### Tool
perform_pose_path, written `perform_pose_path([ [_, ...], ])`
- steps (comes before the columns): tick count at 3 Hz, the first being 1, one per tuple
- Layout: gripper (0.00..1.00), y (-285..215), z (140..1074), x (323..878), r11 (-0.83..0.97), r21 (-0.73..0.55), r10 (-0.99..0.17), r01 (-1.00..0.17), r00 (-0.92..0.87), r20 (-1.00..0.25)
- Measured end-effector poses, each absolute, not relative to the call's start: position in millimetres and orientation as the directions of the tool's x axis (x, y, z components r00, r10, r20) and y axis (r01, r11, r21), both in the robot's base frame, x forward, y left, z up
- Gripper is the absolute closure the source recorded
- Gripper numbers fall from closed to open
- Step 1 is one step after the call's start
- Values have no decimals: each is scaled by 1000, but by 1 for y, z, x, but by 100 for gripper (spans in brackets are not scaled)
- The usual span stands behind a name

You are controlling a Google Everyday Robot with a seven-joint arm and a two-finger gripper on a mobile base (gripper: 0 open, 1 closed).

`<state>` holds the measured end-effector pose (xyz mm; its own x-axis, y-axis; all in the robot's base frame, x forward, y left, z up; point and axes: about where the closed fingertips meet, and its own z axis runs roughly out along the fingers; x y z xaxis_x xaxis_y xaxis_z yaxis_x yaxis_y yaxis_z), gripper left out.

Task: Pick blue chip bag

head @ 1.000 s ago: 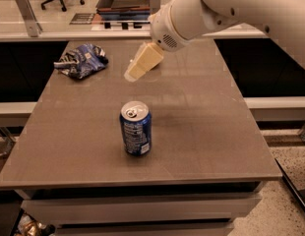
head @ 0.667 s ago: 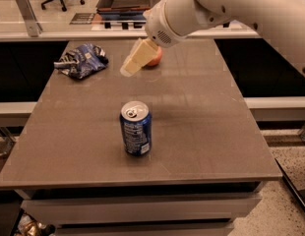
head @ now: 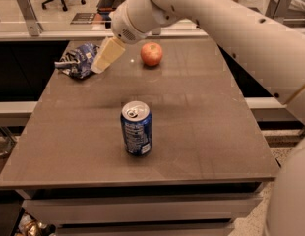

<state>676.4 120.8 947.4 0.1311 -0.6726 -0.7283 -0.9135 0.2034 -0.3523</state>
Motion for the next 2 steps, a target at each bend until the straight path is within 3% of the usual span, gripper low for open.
perform_pose_path([
  [2,0,191,916,705,154,-362,-682,-920,166,-713],
])
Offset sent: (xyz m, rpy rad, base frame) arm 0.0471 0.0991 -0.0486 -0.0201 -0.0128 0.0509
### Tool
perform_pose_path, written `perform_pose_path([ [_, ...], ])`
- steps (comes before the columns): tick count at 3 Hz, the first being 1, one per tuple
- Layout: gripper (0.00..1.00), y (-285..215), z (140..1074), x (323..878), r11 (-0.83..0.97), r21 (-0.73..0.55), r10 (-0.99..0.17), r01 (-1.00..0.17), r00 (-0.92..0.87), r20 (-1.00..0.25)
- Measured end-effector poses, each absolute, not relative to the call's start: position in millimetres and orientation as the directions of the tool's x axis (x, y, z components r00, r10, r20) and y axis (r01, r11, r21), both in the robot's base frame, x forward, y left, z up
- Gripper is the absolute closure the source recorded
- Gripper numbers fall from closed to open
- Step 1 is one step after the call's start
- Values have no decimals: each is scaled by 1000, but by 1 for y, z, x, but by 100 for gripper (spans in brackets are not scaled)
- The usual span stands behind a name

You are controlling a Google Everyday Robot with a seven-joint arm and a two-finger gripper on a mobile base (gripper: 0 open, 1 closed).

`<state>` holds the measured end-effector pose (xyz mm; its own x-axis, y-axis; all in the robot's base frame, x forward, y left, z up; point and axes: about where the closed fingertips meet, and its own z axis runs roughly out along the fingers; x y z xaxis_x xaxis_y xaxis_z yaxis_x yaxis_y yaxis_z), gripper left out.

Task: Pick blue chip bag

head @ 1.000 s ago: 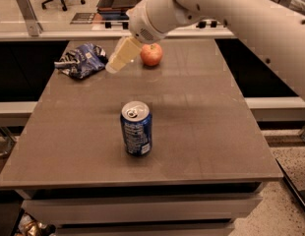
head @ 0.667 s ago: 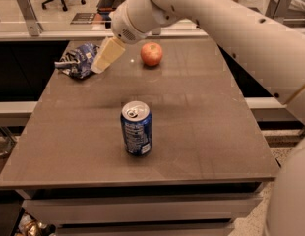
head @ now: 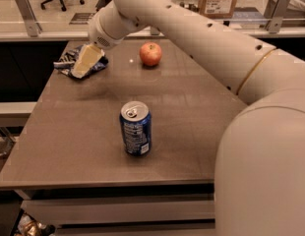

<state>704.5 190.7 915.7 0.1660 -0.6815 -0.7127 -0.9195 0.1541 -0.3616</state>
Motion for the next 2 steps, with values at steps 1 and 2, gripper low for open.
perform_pose_path([
  [1,0,206,897,716,160,-350,-674,-923,157,-722],
  [2,0,208,880,728,181,-344,-674,-921,138,-725],
])
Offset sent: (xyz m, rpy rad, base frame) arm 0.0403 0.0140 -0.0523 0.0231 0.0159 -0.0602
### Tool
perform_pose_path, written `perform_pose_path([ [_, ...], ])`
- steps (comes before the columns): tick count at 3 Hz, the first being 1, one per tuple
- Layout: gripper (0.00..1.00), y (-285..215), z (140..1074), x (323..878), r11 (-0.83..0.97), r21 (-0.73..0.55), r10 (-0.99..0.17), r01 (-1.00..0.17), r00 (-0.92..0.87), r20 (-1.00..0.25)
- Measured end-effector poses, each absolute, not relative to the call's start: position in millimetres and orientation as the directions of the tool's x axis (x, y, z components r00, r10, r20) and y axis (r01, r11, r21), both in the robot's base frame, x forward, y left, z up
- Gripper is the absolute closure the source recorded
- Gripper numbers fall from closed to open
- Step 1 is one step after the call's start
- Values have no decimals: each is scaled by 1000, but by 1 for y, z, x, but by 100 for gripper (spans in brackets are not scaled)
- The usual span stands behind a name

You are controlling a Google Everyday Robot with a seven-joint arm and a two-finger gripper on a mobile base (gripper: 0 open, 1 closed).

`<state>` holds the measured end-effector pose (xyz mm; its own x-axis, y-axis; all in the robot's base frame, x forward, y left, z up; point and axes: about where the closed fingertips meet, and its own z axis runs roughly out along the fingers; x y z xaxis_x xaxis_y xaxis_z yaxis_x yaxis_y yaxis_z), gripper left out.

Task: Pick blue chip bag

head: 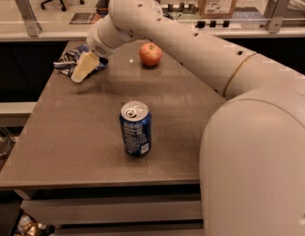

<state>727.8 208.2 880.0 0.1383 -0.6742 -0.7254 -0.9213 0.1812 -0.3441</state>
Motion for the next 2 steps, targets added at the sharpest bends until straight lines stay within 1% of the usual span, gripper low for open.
perform_pose_path([
  [1,0,209,863,742,194,-334,-678,-923,120,-725],
  [2,16,212,852,751,189,-323,-668,-927,119,-735],
])
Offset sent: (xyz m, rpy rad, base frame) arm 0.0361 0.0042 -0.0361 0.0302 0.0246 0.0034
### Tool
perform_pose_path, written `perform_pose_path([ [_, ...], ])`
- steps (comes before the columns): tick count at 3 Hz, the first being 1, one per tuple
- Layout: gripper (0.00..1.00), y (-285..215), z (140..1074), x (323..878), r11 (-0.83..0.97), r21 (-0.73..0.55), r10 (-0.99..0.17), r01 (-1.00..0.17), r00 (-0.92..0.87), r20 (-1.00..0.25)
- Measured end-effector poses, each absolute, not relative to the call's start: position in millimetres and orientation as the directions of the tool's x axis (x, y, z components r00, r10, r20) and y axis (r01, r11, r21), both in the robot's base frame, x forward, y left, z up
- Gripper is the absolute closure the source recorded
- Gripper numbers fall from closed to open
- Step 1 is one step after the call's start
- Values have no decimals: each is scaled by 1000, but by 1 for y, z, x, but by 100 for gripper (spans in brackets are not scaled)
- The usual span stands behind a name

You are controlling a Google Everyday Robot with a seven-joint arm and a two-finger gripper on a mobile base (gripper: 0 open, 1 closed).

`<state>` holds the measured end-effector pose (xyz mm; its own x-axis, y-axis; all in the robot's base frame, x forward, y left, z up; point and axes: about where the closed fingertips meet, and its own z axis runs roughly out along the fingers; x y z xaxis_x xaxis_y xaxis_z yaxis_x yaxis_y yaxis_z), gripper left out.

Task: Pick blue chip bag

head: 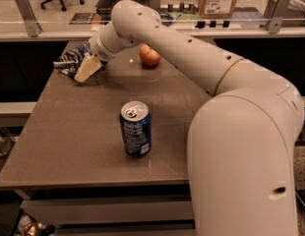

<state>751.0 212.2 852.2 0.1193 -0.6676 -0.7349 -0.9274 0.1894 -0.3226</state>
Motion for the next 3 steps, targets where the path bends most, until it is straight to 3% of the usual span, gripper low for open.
perform_pose_path([
  [3,87,223,846,754,176,-319,-653,-931,132,-746],
])
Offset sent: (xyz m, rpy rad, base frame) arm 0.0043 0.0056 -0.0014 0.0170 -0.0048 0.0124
